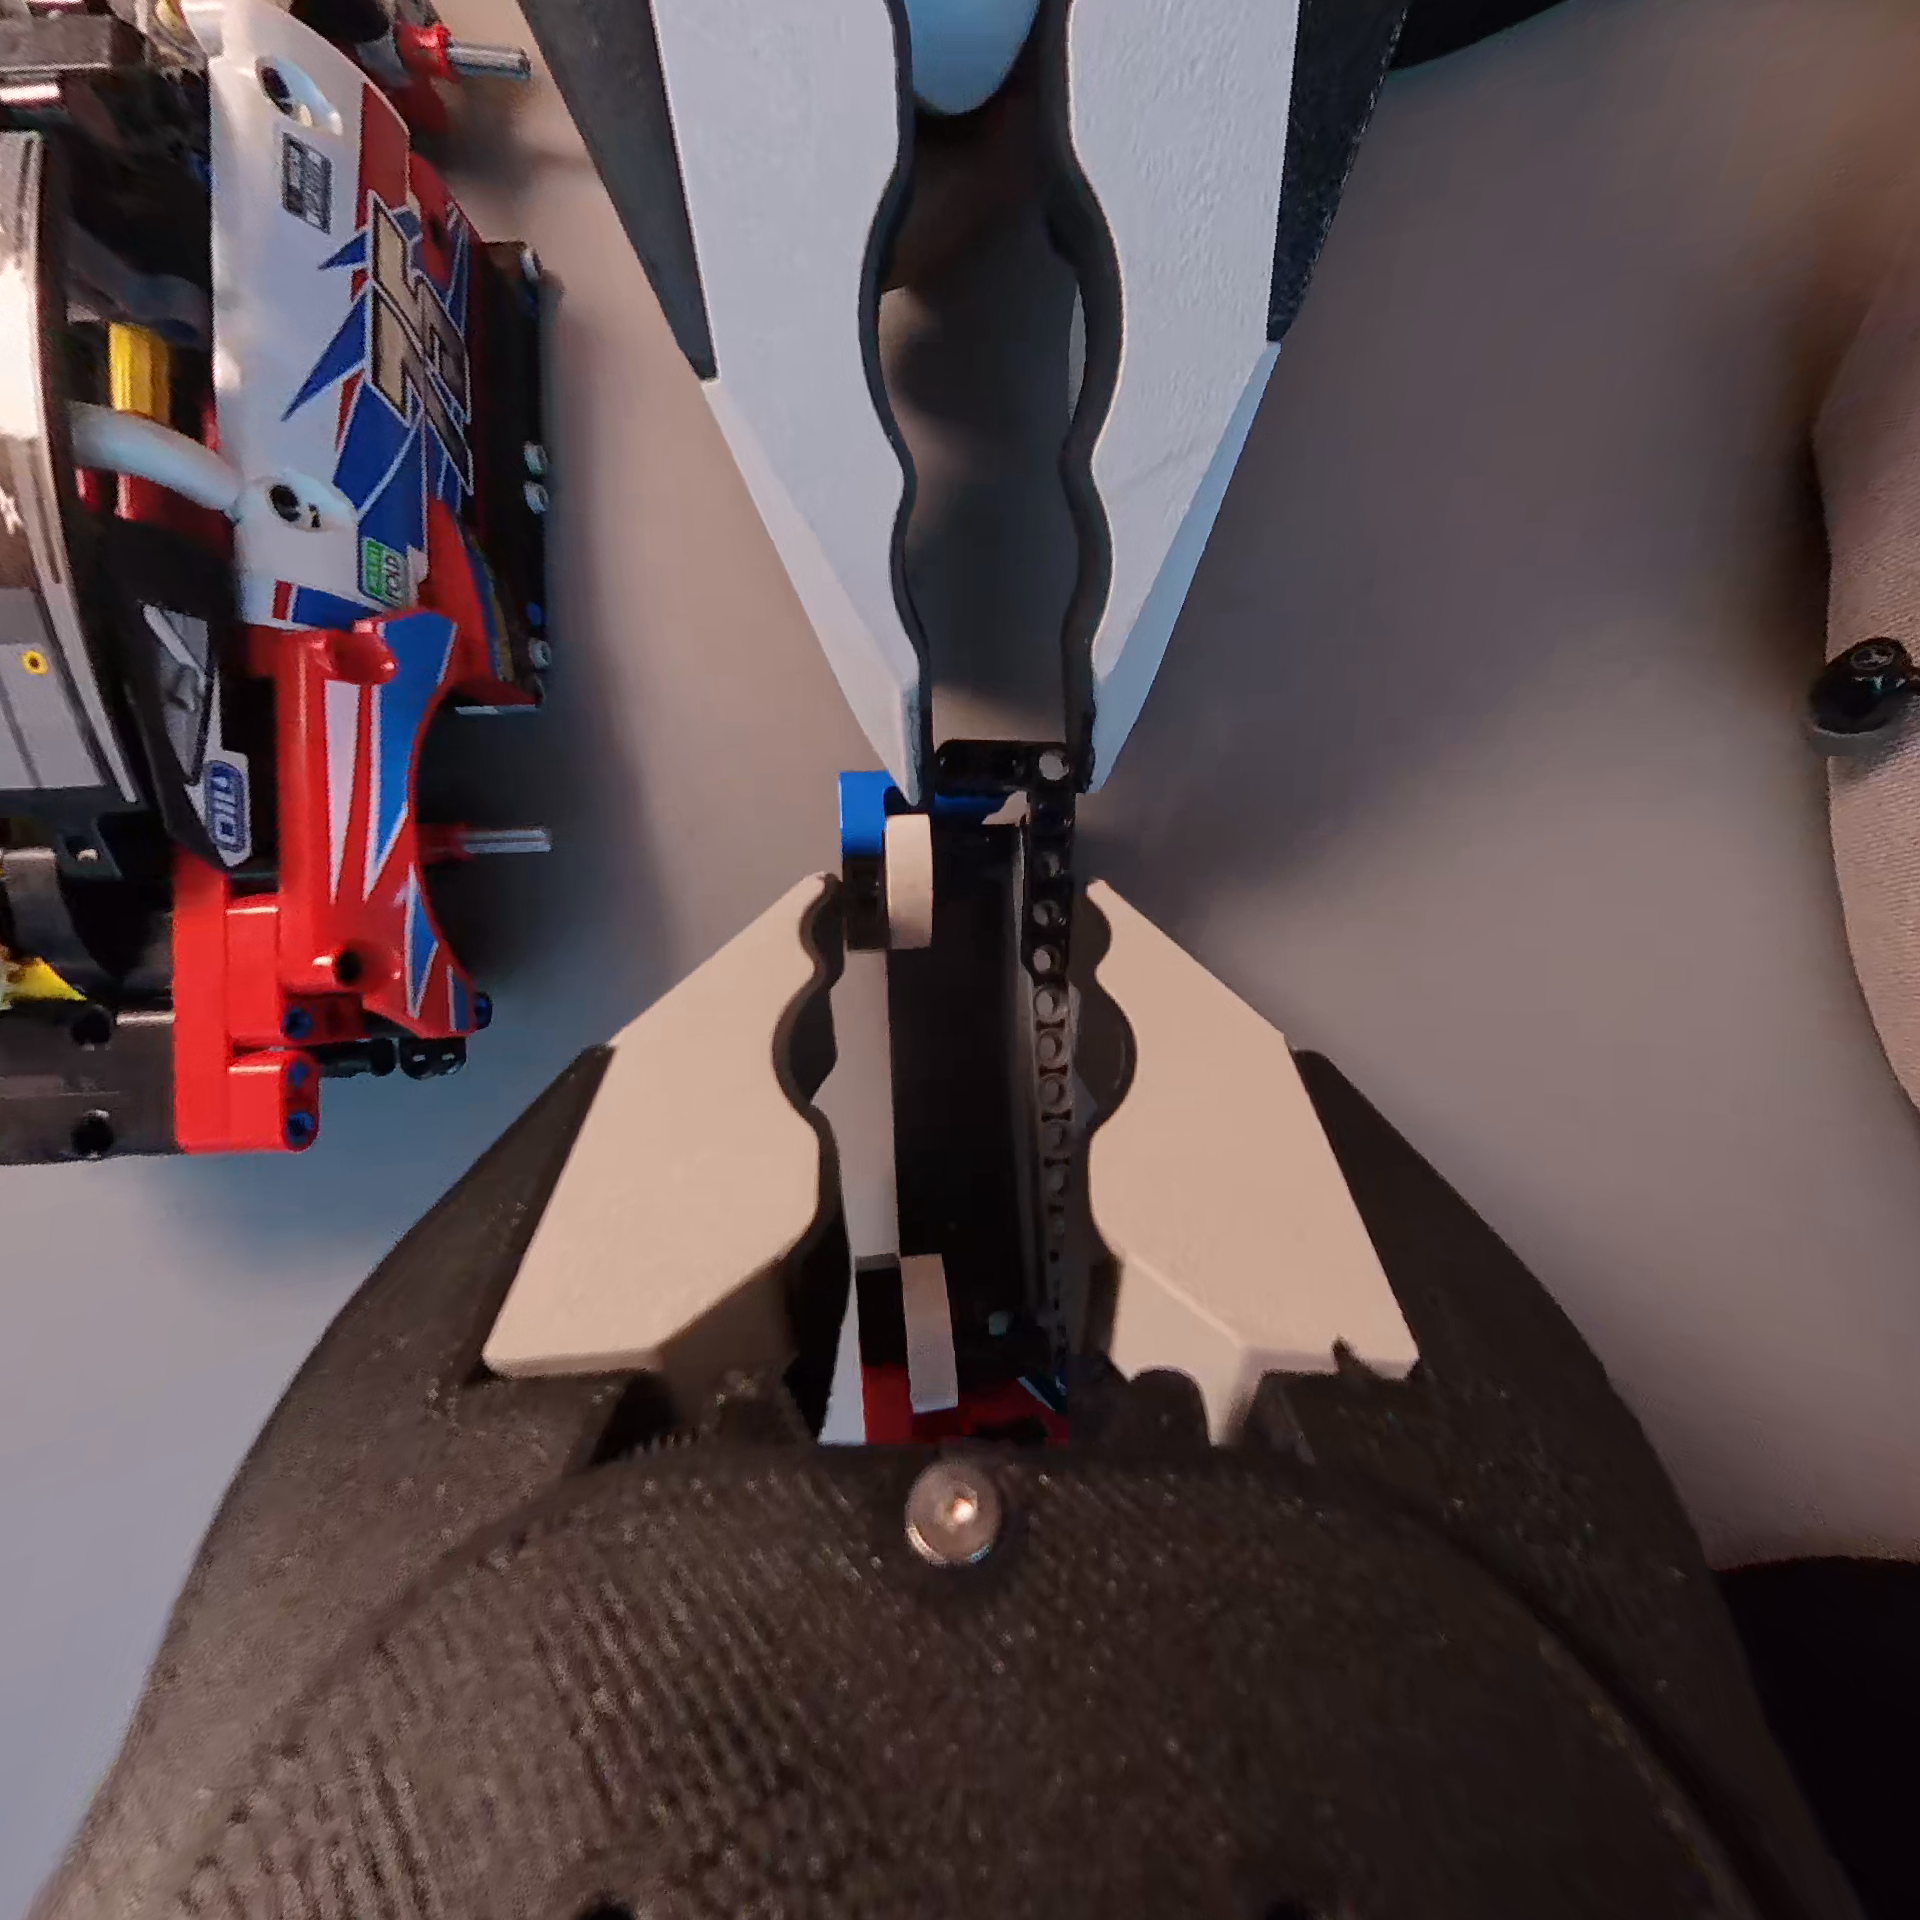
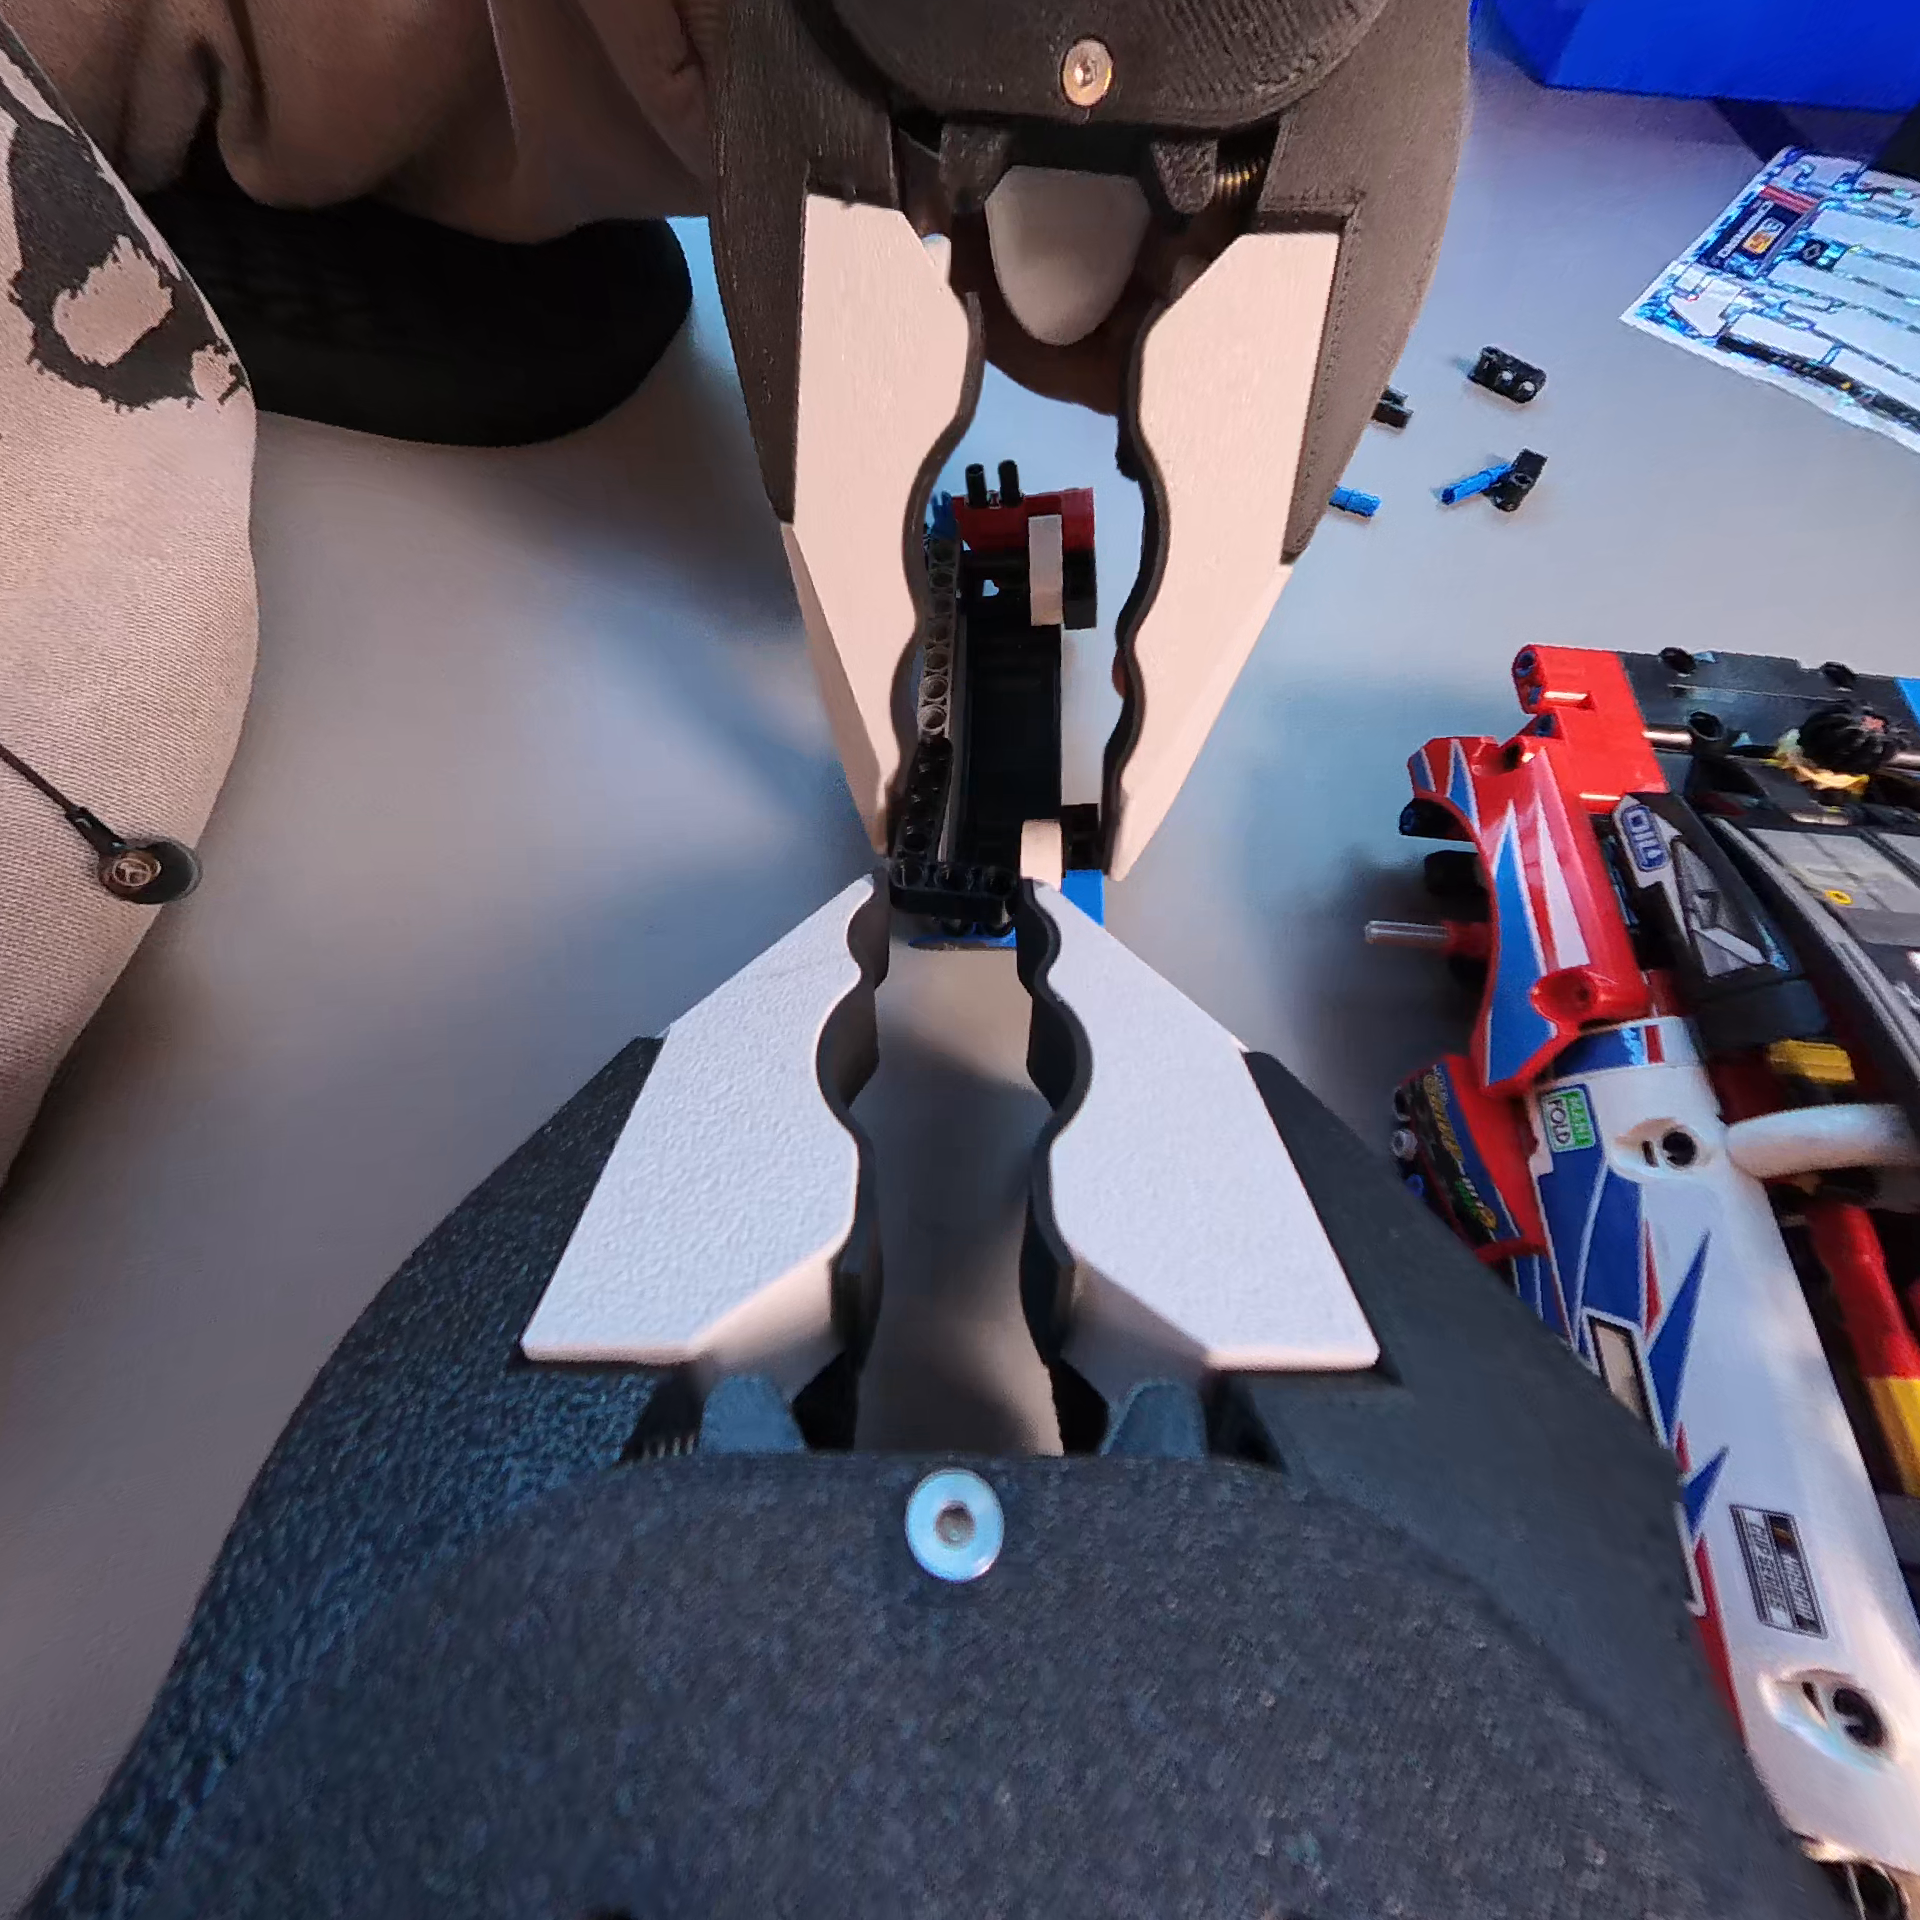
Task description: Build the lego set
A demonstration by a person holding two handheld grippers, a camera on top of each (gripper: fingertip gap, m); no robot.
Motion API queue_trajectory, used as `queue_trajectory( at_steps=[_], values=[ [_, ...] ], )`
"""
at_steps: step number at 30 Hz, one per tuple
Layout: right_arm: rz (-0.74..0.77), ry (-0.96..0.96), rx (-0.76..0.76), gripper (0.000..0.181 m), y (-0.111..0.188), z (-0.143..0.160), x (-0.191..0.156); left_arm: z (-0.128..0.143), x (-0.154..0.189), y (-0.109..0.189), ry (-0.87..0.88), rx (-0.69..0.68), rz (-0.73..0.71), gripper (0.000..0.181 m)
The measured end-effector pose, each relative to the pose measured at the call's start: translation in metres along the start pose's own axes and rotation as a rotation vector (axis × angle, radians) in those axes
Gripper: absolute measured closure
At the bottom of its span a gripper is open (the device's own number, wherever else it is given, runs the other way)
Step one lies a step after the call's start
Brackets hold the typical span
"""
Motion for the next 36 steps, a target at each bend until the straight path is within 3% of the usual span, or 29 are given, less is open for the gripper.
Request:
queue_trajectory(
  at_steps=[13, 19, 23, 36],
  values=[
    [-0.033, -0.001, -0.011, 0.160, 0.000, 0.003, -0.002, -0.001, 0.000, -0.001, -0.006, 0.072, 0.021, 0.141],
    [0.002, 0.007, 0.006, 0.151, 0.006, -0.005, 0.003, -0.001, 0.000, -0.001, -0.005, 0.062, -0.003, 0.141],
    [0.012, 0.024, -0.026, 0.160, 0.004, -0.004, 0.002, -0.001, 0.000, -0.001, 0.003, 0.068, -0.003, 0.141],
    [-0.023, 0.073, 0.006, 0.160, 0.004, -0.003, -0.003, 0.003, 0.004, -0.002, -0.047, 0.082, 0.003, 0.139]
  ],
)
Point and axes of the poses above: each gripper's, where its closed fingertips meet, y back along the fingers, z out of its underside, x = y × z across the jaws, the point moved 1 cm from there along y, back along the fingers, and after that the axes turned 13 degrees about y, right-handed, at the moved point
